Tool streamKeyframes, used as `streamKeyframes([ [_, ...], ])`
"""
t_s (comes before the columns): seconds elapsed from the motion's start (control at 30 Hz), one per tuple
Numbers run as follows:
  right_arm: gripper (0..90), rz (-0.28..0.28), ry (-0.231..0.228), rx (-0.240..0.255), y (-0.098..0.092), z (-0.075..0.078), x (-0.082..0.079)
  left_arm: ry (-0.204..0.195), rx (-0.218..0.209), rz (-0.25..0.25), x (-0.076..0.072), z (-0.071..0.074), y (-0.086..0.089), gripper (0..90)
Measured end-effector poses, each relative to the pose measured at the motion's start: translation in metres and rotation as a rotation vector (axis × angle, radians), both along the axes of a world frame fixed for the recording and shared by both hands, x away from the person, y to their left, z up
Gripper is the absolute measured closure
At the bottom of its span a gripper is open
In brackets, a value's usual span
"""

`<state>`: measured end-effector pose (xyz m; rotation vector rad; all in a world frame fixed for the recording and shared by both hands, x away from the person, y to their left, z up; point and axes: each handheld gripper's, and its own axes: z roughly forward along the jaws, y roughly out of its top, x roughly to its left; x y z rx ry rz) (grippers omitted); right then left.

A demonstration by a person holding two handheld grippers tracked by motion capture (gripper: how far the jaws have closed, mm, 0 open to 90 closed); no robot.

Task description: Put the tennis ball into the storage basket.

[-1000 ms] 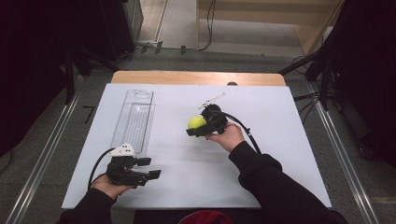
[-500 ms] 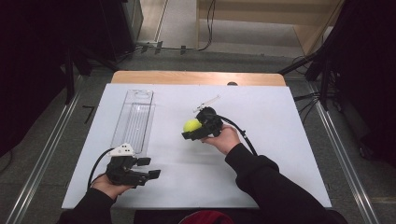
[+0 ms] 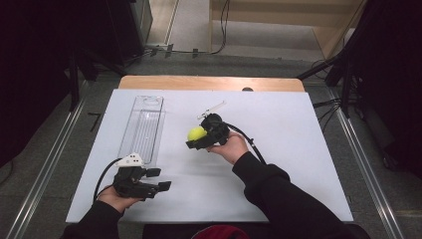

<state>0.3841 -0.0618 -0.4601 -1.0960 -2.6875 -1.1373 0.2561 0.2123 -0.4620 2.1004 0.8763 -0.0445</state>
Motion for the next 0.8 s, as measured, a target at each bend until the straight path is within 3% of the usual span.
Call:
streamKeyframes([
  [0.8, 23.8, 0.000, -0.005, 0.014, 0.022, 0.011, 0.011, 0.000, 0.003, 0.000, 0.000, 0.000, 0.000, 30.9],
])
